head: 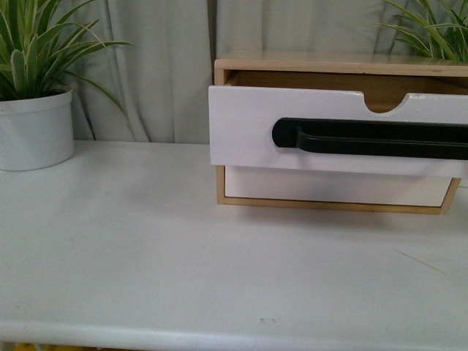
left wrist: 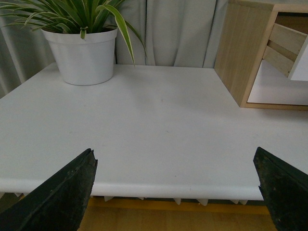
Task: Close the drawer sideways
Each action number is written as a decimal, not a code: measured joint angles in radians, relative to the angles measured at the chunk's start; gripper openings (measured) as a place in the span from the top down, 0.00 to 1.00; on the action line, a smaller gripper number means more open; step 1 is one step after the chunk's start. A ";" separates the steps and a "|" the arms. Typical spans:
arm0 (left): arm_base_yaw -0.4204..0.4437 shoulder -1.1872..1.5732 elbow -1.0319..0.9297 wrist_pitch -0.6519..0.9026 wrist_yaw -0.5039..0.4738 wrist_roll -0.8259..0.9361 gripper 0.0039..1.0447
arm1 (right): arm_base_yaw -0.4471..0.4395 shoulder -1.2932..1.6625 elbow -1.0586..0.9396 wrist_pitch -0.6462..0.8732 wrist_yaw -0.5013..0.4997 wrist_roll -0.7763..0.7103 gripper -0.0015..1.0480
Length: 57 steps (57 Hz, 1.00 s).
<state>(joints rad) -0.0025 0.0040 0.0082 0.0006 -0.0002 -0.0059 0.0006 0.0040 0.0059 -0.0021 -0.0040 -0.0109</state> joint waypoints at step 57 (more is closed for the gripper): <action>-0.062 0.047 0.002 0.037 -0.174 -0.058 0.05 | -0.052 0.072 0.052 -0.131 -0.177 0.000 0.09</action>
<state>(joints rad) -0.0647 0.0505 0.0105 0.0372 -0.1741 -0.0635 -0.0513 0.0765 0.0582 -0.1333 -0.1814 -0.0109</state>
